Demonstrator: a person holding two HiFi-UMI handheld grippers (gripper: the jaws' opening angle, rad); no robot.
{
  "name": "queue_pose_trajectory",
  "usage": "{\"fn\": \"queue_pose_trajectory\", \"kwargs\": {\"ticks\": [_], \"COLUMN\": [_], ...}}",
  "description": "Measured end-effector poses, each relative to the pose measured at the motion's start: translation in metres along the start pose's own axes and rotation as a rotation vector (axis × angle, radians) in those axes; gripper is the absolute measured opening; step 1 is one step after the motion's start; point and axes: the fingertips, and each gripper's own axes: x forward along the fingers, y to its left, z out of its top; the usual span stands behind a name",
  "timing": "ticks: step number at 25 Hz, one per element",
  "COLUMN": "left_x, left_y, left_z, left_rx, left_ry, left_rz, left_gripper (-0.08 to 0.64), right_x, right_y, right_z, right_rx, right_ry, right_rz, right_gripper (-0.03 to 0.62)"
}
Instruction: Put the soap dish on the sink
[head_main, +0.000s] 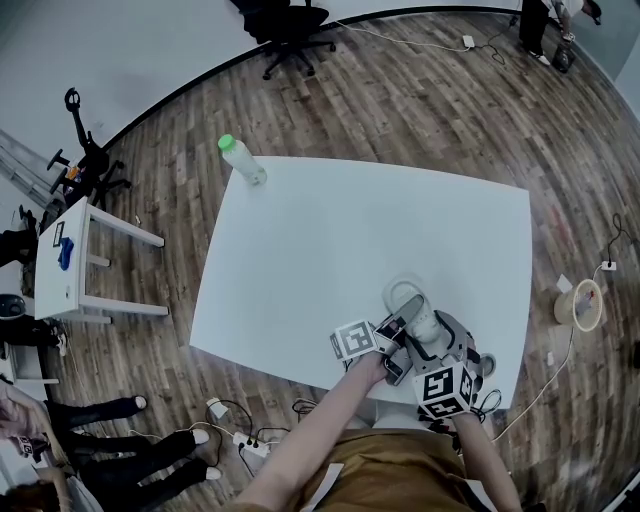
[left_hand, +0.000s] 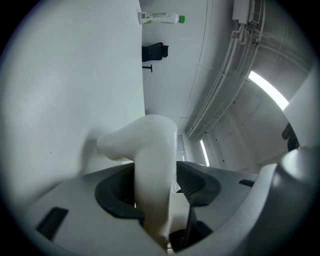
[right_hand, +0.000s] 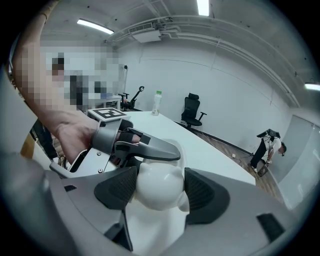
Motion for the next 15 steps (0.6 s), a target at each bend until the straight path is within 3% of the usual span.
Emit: {"fn": "queue_pose_trajectory", "kwargs": {"ticks": [11, 15], "left_x": [-0.010, -0.019], "left_y": [-0.007, -0.003], "left_z": [0.007, 0.008], "left_rx": [0.022, 0.021], "left_ry": [0.005, -0.003], "left_rz": [0.018, 0.042], "left_gripper": [0.219, 0.219], "right_x": [0.000, 0.000], "right_y": [-0.011, -0.029], "right_z": [0.010, 0.011], "right_rx": [0.027, 0.080], "right_ry": [-0.048, -0.061], "right_rz": [-0.015, -0.047], "right_gripper": [0.295, 0.295]}}
